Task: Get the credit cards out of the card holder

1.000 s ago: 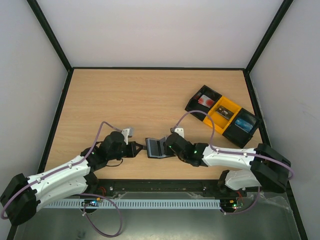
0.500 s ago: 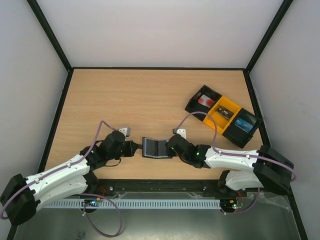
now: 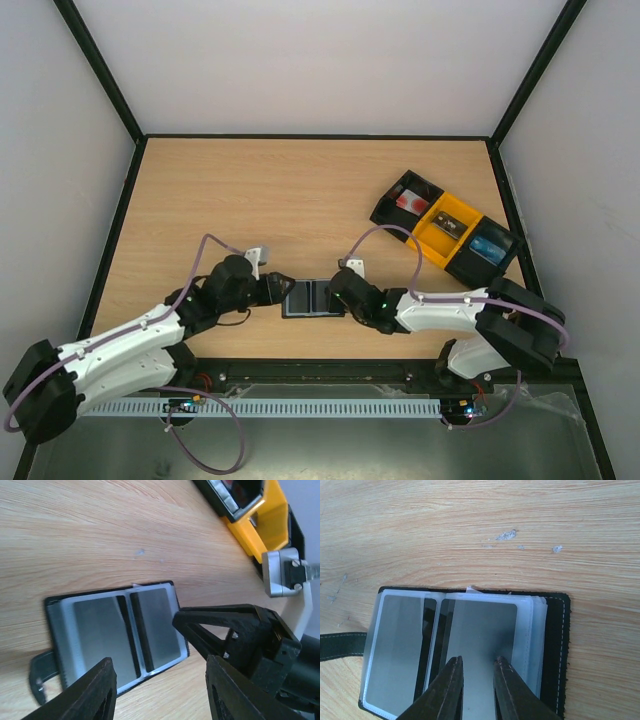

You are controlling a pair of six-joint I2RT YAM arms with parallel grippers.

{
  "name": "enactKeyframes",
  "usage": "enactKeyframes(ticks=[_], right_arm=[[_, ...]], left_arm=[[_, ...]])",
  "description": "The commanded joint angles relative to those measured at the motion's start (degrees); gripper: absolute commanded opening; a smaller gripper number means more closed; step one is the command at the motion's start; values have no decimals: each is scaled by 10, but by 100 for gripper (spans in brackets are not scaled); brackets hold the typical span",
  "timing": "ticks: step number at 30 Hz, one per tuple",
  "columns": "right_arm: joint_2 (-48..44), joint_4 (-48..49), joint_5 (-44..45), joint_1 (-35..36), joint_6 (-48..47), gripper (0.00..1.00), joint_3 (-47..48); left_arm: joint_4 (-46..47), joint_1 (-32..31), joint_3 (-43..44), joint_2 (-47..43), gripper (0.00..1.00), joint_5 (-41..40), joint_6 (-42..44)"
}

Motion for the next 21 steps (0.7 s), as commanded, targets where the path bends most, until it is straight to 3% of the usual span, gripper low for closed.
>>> enactKeyframes(ticks=[1, 9, 21], right_arm=[[8, 34, 2, -12, 4, 18, -14], [22, 56, -22, -16, 6, 15, -40], [34, 87, -47, -16, 24, 7, -71]], left_arm=[[129, 2, -33, 39, 51, 57, -22], [252, 2, -64, 133, 46, 83, -39], [292, 2, -77, 195, 40, 67, -31]])
